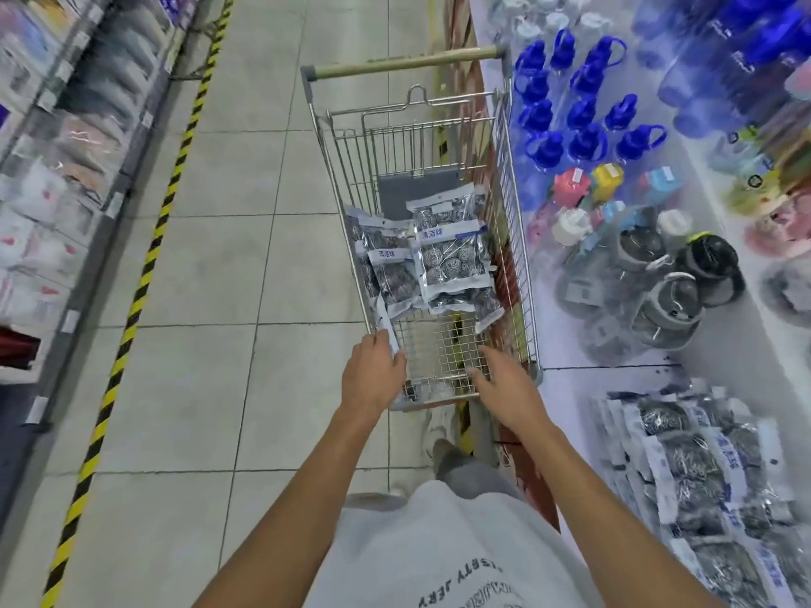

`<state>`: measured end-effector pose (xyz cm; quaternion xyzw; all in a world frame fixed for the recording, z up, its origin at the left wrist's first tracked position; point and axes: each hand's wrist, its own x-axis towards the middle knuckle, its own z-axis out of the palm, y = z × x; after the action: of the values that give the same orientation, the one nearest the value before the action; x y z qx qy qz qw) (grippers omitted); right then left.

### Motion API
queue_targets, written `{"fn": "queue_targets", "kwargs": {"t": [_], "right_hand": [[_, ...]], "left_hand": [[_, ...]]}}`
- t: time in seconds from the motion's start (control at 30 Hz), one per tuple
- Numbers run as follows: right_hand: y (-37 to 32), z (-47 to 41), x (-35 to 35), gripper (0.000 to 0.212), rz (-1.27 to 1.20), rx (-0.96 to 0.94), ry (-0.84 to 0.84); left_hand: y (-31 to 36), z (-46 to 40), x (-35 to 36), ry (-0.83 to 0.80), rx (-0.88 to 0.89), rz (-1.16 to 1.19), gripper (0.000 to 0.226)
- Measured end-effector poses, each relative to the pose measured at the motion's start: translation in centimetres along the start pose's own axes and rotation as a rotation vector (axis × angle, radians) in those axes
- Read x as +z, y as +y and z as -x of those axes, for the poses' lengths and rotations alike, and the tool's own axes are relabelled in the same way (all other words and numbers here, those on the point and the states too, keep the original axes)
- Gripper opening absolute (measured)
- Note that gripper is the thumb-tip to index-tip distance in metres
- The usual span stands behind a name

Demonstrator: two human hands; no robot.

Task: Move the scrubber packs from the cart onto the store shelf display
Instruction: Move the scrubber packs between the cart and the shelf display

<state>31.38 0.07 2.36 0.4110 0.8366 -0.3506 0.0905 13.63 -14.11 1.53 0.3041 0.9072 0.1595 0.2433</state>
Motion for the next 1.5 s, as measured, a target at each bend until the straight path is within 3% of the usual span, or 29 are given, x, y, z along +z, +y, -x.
{"fn": "queue_targets", "kwargs": {"t": [0.33,0.53,0.63,0.8,0.87,0.97,1.07,1.3,1.4,1.5], "right_hand": [[-1.2,-20.9,-4.1,0.043,-0.192,0.158,-0.095],[0.4,-33.6,-3.4,0.067,-0.31,0.312,-0.105],[1.7,-39.6,-3.0,0.076,-0.336,0.37,-0.069],[4.1,-47.0,-1.2,0.07,-0.375,0.431,-0.051],[4.8,-48.8,-0.5,0.064,-0.378,0.434,-0.036],[5.3,-50.5,0.7,0.062,-0.386,0.475,0.032],[5.6,-51.0,1.5,0.072,-0.391,0.485,0.065],[5.8,-51.0,3.4,0.044,-0.464,0.488,-0.017],[5.8,-50.3,3.5,0.042,-0.56,0.501,-0.065],[5.4,-49.9,3.6,0.053,-0.571,0.469,-0.138]], "left_hand": [[2.1,-14.4,2.1,-0.122,-0.312,0.21,0.047],[1.2,-23.9,4.9,-0.159,-0.483,0.403,0.059],[-0.2,-28.5,7.1,-0.175,-0.55,0.442,0.049],[-3.5,-35.2,9.9,-0.155,-0.72,0.505,0.057],[-4.4,-36.6,10.8,-0.135,-0.77,0.527,0.067],[-5.4,-38.1,11.7,-0.118,-0.769,0.553,0.064],[-5.9,-39.0,12.4,-0.08,-0.743,0.542,0.06],[-5.9,-40.8,13.2,-0.113,-0.704,0.655,0.046],[-5.3,-41.8,13.2,-0.112,-0.72,0.712,0.041],[-4.4,-42.2,13.4,-0.145,-0.709,0.794,0.049]]}}
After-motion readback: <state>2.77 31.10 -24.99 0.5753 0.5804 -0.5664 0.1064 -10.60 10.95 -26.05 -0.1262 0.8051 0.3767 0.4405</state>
